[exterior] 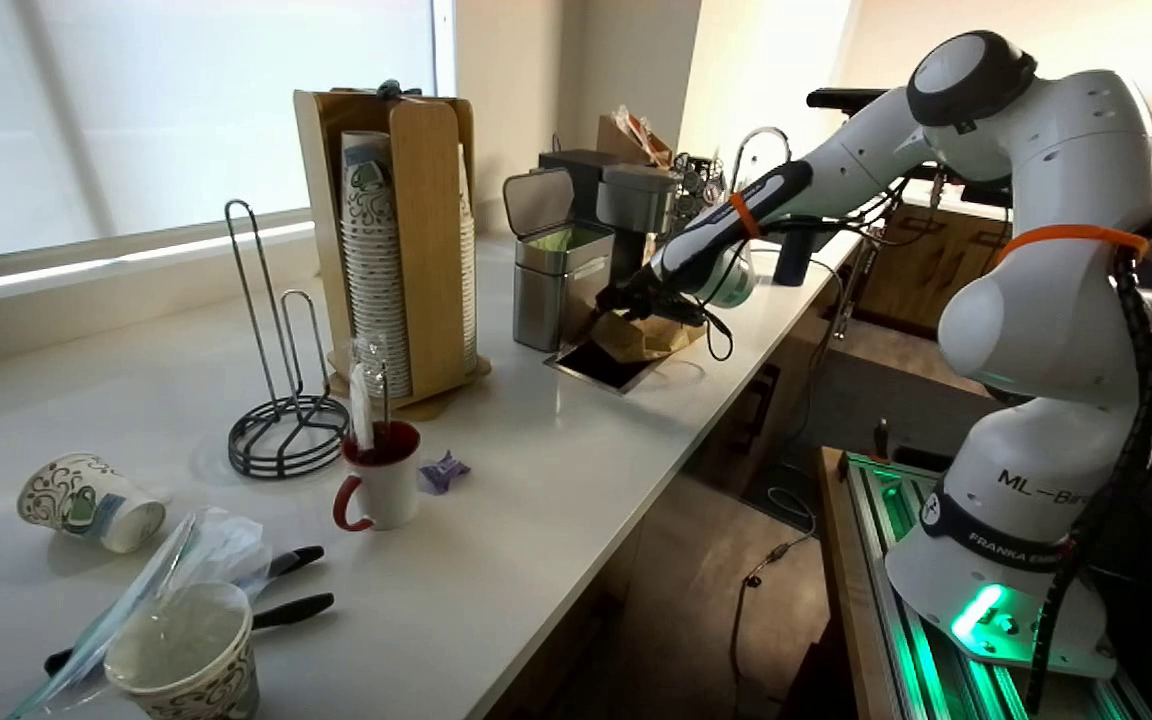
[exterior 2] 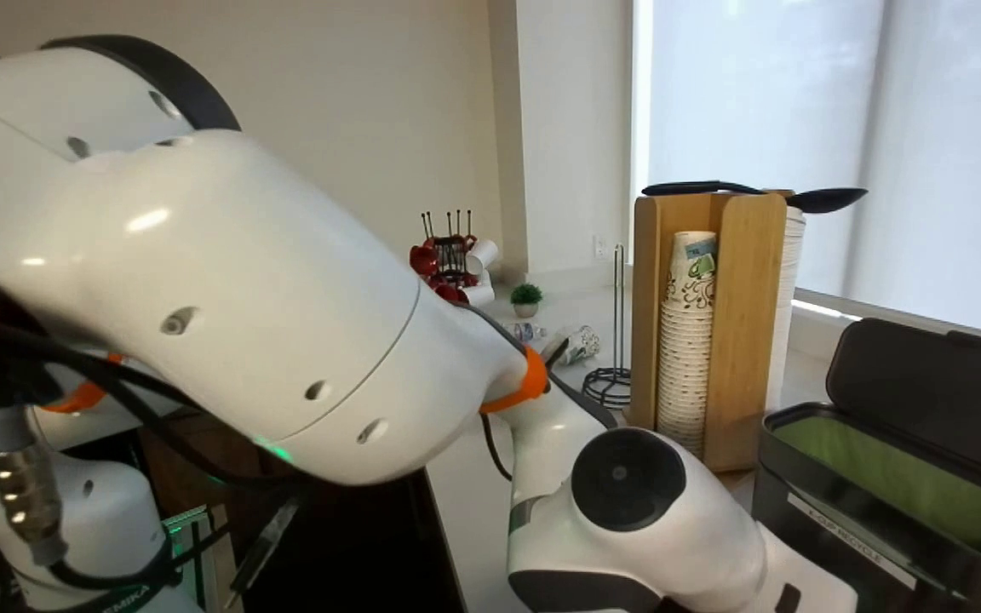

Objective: Put the brown paper bag in the trash chute.

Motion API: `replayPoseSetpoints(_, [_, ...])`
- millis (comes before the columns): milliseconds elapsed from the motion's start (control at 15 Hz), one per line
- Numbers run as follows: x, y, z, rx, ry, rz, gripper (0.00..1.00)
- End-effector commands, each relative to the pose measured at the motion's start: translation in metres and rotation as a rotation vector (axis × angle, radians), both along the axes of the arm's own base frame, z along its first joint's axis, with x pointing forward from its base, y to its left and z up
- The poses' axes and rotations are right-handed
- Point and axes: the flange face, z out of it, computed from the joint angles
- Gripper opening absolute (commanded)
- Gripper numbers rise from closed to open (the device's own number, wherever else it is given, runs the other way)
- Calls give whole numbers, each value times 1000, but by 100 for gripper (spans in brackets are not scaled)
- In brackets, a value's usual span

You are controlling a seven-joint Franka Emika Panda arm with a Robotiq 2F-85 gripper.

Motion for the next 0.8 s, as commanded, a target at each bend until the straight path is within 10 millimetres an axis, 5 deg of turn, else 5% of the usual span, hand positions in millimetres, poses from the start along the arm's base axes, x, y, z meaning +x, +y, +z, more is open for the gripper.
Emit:
replayPoseSetpoints(0, [-7, 13, 39, -31, -134, 36, 100])
replayPoseSetpoints(200, [-11, 17, 58, 24, -143, 25, 100])
replayPoseSetpoints(733, [-91, -22, 26, -56, 58, -163, 100])
